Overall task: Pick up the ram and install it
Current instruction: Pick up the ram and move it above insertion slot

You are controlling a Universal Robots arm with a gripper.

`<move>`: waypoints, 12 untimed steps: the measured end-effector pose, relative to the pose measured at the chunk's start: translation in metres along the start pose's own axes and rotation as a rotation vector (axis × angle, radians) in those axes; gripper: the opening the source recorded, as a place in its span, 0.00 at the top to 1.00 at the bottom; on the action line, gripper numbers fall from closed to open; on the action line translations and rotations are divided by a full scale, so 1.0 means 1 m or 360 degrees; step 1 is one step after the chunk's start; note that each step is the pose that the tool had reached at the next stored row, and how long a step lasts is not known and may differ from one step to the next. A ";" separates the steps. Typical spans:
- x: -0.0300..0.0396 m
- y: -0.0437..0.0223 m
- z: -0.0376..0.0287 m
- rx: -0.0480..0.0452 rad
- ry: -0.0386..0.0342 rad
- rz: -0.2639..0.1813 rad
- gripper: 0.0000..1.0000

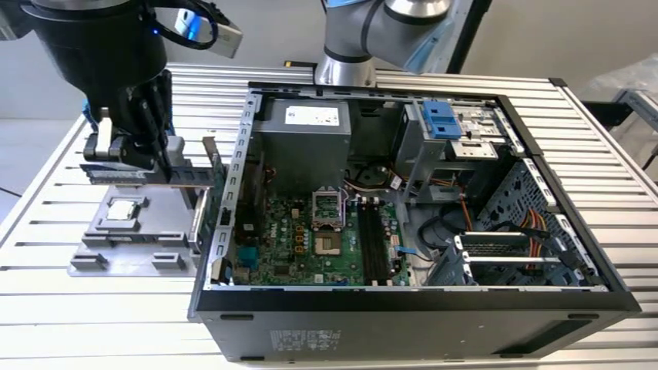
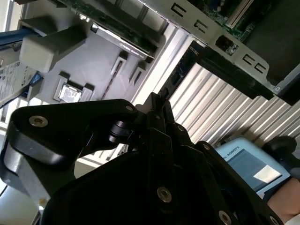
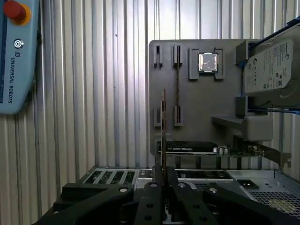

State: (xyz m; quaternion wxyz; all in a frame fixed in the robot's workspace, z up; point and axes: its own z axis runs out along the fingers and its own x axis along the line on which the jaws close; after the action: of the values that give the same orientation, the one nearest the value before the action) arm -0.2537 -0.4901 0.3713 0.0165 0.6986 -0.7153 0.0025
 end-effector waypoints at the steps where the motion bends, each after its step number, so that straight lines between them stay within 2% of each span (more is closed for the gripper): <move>1: 0.0000 -0.0014 -0.0001 0.0000 0.0000 0.0000 1.00; 12: -0.0004 -0.0177 -0.0003 0.0000 0.0000 0.0000 1.00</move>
State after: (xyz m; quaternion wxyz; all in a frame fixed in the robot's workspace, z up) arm -0.2359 -0.4901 0.3713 0.0165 0.6986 -0.7154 0.0025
